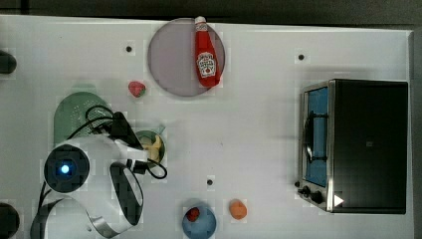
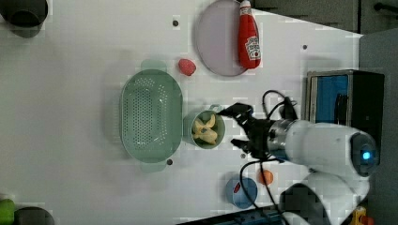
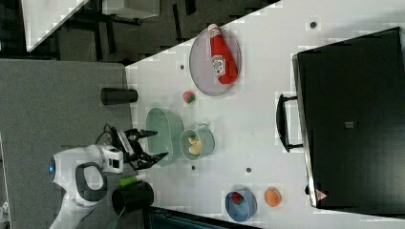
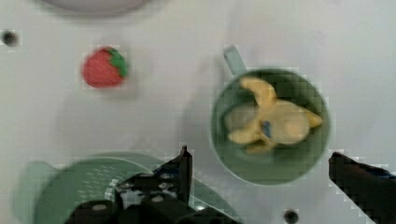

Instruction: Pick Banana and place it in mug.

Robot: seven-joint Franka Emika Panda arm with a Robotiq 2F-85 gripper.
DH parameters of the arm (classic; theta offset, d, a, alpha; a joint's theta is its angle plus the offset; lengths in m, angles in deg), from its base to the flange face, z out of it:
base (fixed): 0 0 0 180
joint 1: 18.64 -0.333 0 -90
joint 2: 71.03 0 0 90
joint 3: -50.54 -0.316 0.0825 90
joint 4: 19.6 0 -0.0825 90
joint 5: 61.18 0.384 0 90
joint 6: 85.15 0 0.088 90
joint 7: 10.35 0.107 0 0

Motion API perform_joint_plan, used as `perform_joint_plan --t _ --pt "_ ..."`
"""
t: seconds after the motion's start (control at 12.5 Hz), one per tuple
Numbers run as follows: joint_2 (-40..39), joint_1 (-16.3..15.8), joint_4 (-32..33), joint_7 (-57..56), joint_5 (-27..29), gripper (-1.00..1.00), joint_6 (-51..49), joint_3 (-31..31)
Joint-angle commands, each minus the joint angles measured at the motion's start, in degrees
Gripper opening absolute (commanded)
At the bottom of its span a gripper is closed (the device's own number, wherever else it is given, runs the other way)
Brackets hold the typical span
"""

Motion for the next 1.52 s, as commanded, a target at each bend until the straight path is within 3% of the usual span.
perform_joint_plan --t 0.08,0.4,0.64,1.04,1.52 --pt "6.3 1.5 -5.8 -9.3 0.7 1.0 -10.5 4.7" --pt "13.0 2.1 -15.7 -21.4 0.7 1.0 -29.7 14.3" --pt "16.4 2.2 -21.0 -30.0 0.6 1.0 -38.0 22.3" --pt "17.5 2.3 -21.5 -37.8 0.4 1.0 -39.8 28.6" --pt "17.1 2.2 -21.5 -37.7 -2.7 1.0 -40.2 27.4"
